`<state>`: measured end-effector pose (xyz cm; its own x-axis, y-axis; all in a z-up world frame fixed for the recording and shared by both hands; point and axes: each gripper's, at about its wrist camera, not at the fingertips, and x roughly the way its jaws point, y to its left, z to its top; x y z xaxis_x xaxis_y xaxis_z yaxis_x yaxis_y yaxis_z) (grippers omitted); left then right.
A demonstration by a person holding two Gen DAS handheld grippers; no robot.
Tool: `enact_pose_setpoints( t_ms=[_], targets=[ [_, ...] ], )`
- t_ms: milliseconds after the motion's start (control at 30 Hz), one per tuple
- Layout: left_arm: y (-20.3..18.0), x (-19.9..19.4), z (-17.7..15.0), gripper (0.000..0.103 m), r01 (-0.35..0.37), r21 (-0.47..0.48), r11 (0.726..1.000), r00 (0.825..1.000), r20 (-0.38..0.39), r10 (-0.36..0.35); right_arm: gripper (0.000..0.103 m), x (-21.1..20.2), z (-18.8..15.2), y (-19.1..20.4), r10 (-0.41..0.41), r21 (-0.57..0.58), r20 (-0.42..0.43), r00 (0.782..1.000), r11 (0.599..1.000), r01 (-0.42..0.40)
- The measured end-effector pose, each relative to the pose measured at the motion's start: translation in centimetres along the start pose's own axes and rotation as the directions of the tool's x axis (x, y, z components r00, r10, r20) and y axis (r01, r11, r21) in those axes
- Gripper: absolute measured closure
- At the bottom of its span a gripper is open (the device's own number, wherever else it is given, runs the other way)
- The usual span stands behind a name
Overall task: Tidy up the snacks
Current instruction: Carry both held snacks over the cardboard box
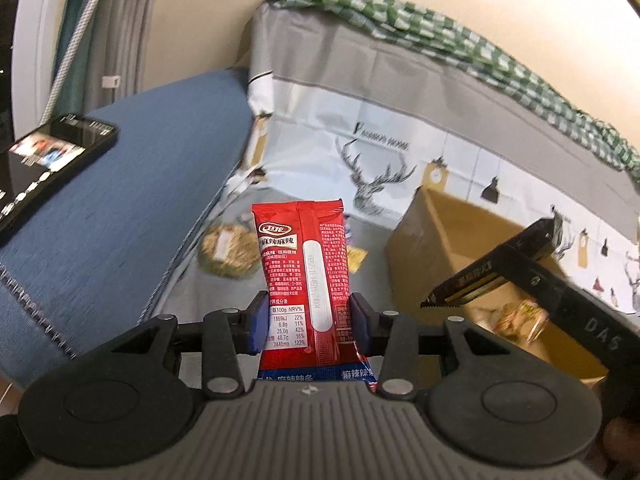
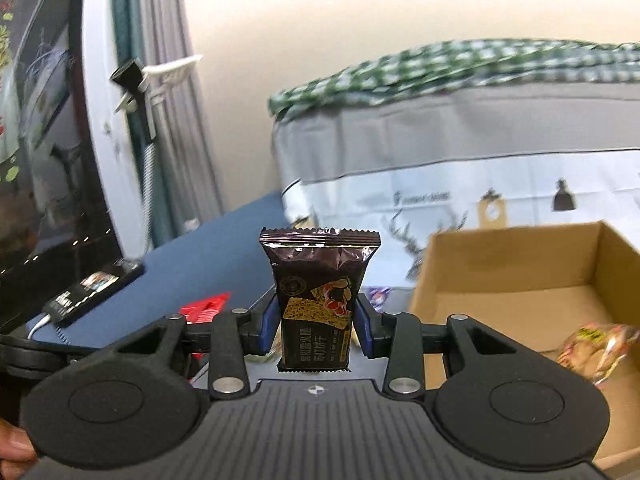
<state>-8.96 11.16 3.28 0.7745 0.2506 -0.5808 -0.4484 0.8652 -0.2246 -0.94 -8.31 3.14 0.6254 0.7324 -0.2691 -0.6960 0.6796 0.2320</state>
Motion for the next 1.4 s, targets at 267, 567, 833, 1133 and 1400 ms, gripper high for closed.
enact_pose_setpoints(
  t_ms=[267, 567, 833, 1133, 1400],
  targets=[
    [-3.8, 0.2, 1.4, 0.057, 0.068, 0.045, 0.997, 0.997, 0.017, -0.069, 0.062, -0.4, 0.7, -2.3, -0.109, 0.036, 0.051, 0.993, 0.994, 0.108],
    [-8.0, 1.3, 3.1, 0.057, 0.134, 0.104, 0.986, 0.99, 0.019, -0.137, 0.062, -1.1, 1.4, -5.2, -0.267, 0.097, 0.098, 0.959, 0.961, 0.258],
    [-13.0, 3.2, 4.5, 0.057, 0.205, 0.175, 0.963, 0.978, 0.01, -0.21, 0.062, -1.6, 1.0, -9.3, -0.474, 0.232, 0.066, 0.878, 0.863, 0.448],
    [-17.2, 5.1, 4.8, 0.057, 0.253, 0.219, 0.942, 0.967, -0.019, -0.255, 0.063, -1.9, 0.4, -11.5, -0.527, 0.318, 0.047, 0.848, 0.813, 0.488],
    [-18.5, 6.4, 4.9, 0.057, 0.262, 0.214, 0.941, 0.965, -0.04, -0.26, 0.063, -1.7, 0.6, -11.7, -0.533, 0.326, 0.044, 0.845, 0.807, 0.493]
  ],
)
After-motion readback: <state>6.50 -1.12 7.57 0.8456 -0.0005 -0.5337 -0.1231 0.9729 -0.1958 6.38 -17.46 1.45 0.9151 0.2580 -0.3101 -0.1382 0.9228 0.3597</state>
